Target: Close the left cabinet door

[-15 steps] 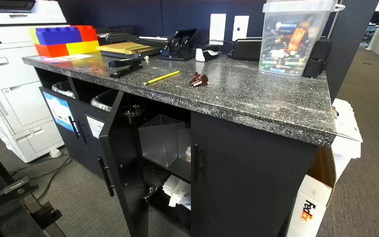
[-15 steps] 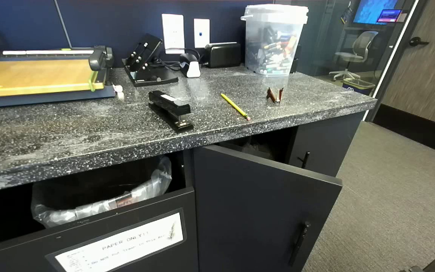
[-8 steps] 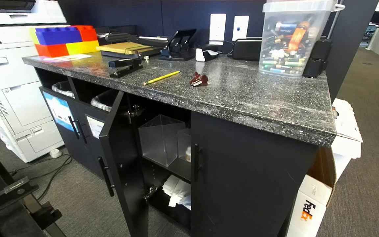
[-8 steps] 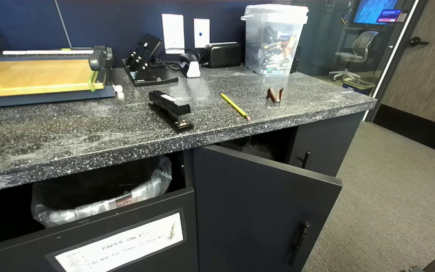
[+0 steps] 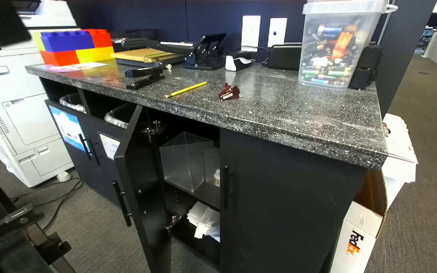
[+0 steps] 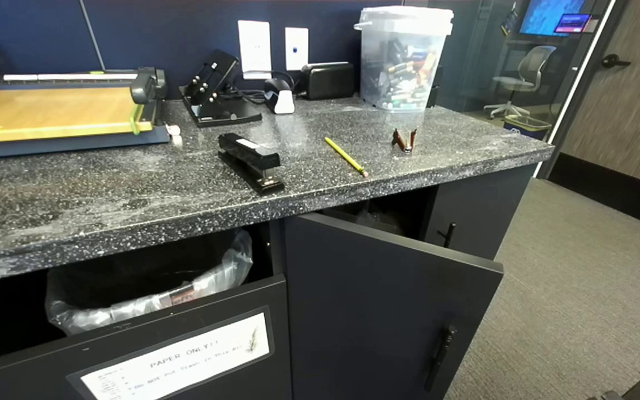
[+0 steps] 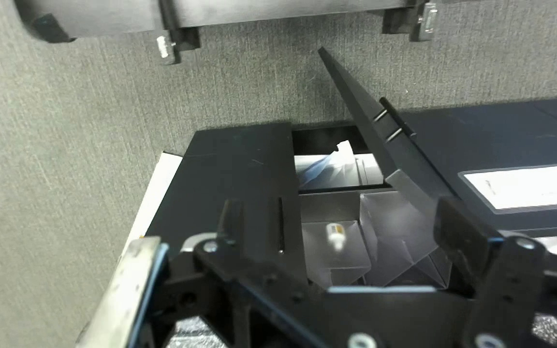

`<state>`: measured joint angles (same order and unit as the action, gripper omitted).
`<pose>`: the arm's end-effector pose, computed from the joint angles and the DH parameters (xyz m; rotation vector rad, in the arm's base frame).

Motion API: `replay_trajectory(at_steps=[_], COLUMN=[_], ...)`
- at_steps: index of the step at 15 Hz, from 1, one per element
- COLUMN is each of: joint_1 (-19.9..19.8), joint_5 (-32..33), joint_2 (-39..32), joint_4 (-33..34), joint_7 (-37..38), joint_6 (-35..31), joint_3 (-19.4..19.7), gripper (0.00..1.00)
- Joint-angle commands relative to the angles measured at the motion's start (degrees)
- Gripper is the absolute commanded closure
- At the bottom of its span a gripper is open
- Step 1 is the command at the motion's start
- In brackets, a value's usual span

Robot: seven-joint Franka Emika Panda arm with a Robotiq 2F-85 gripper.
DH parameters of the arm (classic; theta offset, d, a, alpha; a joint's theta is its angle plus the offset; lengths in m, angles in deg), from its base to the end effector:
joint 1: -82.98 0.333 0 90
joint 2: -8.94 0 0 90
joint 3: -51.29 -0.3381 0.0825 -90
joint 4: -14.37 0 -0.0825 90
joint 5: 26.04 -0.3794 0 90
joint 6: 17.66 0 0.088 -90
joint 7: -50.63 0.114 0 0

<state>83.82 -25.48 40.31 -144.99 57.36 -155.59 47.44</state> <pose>0.3496 0.0274 0.3986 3.1036 -0.0554 0.2732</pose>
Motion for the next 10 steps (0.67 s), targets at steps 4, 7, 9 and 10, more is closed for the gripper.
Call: replay_trajectory(at_steps=[4,7,9,10], joint_1=[3.93,4.18,3.76,5.28], joint_5=[-4.81,-1.37,4.67,7.78], joint_2=[-22.05,-33.59,-39.53,-41.16], joint_4=[-0.76,-0.78,0.67,1.53], joint_7=[20.70,31.03,37.38,39.88], joint_6=[-20.24,-33.15,-38.24,-39.40], joint_3=[-11.52,-14.98,-14.93,-12.44], gripper=[0.00,0.00,0.00,0.00])
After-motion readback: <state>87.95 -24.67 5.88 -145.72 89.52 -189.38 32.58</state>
